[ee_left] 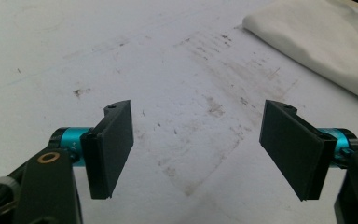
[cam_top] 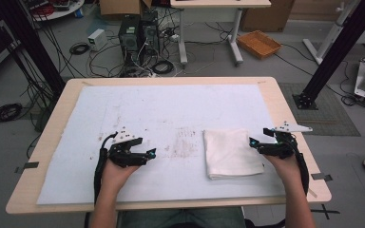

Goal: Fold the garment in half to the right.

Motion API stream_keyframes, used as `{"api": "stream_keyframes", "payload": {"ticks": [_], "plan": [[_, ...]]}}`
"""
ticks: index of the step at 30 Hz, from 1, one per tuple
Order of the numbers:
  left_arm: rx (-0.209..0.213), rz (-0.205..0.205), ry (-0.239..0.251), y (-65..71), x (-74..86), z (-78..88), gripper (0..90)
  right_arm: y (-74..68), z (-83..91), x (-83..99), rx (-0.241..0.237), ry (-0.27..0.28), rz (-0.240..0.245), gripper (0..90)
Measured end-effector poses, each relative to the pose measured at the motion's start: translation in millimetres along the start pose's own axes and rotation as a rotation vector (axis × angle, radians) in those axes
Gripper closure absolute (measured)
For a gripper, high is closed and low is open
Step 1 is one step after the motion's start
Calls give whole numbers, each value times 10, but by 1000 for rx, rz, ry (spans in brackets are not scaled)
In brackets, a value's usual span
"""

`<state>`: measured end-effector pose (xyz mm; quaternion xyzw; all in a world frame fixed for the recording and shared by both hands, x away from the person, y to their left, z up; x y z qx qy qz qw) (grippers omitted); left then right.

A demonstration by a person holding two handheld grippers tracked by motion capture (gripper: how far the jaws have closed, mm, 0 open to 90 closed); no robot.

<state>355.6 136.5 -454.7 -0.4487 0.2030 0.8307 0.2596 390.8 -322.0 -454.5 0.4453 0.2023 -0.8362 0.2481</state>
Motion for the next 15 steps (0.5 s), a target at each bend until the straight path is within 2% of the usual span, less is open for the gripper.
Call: {"api": "stream_keyframes", "payload": {"ticks": [2, 8, 15], "plan": [[9, 8, 16, 14, 10, -7, 256, 54, 6, 35, 17, -4, -20, 213], [6, 2, -5, 24, 36, -56, 256, 118, 43, 49, 32, 15, -46, 213], [-3, 11, -18, 5, 69, -70, 256, 128, -10, 74, 33, -7, -40, 213]]}}
Point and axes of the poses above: each handheld gripper's, and its own axes: z roughly backward along the jaws, x roughly out of its underside, y roughly to its right, the point moved 5 cm from there along -z, roughly forward along the jaws, and after that the axes turned 4 degrees about -x, right-handed, at the moved point
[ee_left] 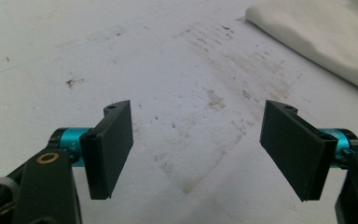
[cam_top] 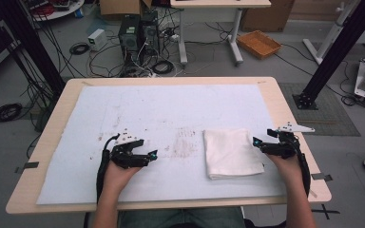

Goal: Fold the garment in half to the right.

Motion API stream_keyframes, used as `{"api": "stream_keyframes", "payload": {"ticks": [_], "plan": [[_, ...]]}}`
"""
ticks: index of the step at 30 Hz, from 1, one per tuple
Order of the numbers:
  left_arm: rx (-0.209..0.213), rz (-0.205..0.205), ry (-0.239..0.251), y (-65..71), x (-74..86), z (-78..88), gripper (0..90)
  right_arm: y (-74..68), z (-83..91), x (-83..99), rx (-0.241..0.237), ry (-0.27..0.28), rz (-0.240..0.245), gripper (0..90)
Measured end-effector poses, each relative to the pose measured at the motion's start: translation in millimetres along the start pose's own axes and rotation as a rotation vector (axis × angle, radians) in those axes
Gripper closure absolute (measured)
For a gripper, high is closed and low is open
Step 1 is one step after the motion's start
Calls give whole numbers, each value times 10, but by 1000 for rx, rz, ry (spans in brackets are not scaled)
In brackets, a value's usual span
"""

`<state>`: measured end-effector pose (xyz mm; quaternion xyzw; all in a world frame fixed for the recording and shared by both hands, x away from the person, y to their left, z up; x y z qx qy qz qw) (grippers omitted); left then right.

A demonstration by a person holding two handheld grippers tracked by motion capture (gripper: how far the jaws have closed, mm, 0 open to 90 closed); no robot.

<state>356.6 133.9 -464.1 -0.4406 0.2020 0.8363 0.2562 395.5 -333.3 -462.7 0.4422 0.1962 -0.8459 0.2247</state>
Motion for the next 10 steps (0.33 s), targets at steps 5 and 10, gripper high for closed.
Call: {"api": "stream_keyframes", "payload": {"ticks": [5, 10], "plan": [[0, 0, -3, -3, 3, -8, 256, 1, -15, 7, 2, -8, 4, 213], [-4, 12, 0, -29, -4, 0, 256, 5, -7, 14, 3, -7, 0, 213]]}}
Point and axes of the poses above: each handheld gripper's, and its own axes: z roughly backward along the jaws, x roughly out of its underside, y roughly to its right, the point moved 5 cm from there along -z, roughly forward along the jaws, and after that the axes turned 4 degrees about -x, right-handed, at the moved point
